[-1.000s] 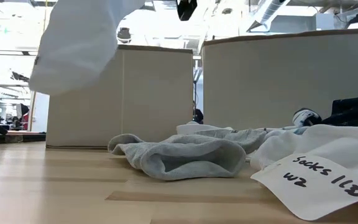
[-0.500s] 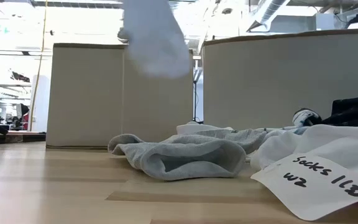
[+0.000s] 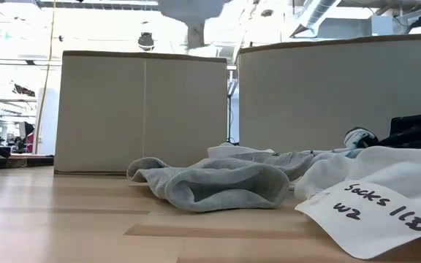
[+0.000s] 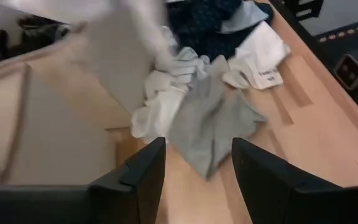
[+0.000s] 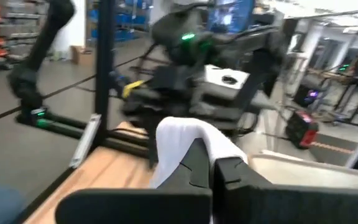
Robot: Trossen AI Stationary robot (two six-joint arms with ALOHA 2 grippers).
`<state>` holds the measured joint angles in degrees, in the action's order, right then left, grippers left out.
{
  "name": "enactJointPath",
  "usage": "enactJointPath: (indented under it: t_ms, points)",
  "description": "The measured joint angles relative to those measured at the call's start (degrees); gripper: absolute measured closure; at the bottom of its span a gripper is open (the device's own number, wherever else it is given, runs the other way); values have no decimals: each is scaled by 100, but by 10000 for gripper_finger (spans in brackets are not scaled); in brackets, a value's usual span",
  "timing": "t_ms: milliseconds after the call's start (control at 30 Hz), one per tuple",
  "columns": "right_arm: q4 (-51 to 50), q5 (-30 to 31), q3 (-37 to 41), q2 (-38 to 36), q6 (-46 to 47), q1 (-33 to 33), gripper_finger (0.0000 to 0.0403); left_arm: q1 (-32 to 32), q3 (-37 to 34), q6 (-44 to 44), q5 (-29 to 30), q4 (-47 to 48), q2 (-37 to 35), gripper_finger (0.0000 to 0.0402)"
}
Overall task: Sort clothes
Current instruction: Put the white sock into the left white laundry bin
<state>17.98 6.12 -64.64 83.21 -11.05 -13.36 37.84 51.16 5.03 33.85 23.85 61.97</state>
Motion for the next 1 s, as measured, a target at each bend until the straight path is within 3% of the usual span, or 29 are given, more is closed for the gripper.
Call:
enactJointPath:
  t_ms: [433, 1000]
  points:
    - [14, -902, -509, -47, 4, 1020, 403, 424, 0, 562, -41, 83, 891, 221]
    - [-115, -945, -987, -47, -103, 1512, 403, 661, 0, 942, -31, 64, 1417, 221]
